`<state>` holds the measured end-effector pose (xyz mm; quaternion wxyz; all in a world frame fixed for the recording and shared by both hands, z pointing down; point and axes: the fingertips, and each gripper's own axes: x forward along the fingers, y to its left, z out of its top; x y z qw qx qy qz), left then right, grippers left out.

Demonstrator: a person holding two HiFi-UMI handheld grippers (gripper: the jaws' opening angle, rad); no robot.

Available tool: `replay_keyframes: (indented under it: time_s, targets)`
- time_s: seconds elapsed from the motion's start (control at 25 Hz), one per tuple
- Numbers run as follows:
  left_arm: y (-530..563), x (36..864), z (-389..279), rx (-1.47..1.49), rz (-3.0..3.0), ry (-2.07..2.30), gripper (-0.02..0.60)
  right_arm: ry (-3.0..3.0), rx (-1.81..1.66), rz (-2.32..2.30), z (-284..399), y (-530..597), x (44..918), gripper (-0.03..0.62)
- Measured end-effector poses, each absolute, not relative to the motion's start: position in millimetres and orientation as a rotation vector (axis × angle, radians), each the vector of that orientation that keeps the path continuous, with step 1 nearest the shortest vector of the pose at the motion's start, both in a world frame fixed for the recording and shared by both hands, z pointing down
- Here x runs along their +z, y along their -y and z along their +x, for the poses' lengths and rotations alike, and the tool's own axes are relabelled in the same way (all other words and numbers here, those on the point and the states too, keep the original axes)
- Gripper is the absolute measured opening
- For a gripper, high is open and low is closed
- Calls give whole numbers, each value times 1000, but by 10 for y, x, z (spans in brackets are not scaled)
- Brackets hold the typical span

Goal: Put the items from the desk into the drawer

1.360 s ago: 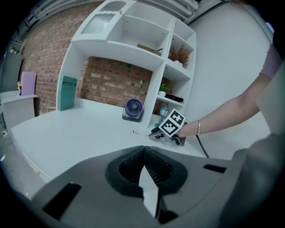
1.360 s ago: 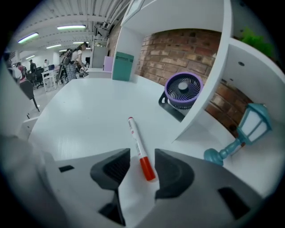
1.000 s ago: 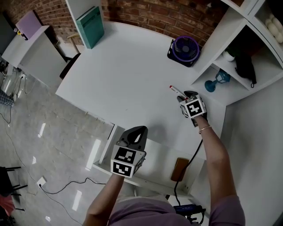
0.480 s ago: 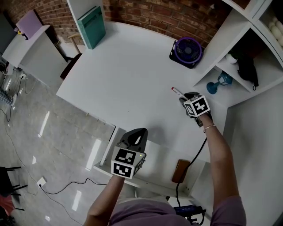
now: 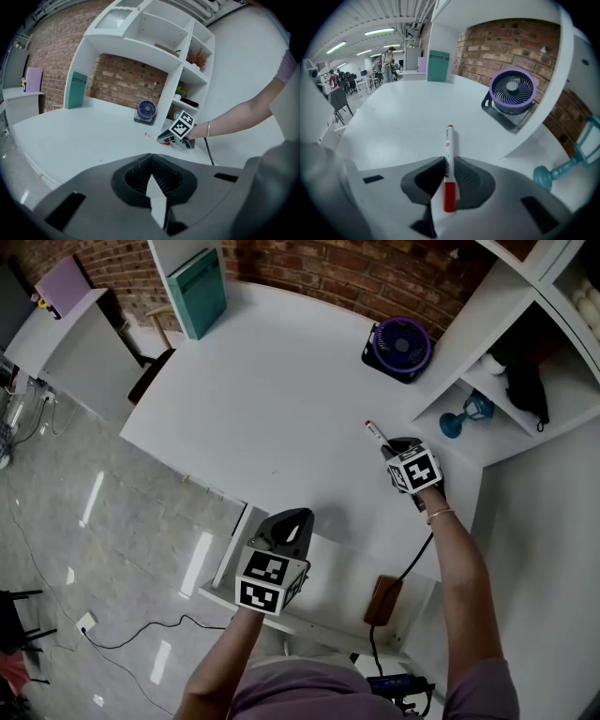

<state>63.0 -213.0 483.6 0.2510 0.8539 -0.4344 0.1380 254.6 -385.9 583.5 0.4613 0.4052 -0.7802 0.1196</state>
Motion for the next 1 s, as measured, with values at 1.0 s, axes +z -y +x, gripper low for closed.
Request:
replay_keyframes:
  time_s: [1.0]
  targets:
    - [1921,4664,664,373,2376,1158,-2,2151,384,1088,2099,2719,5384,69]
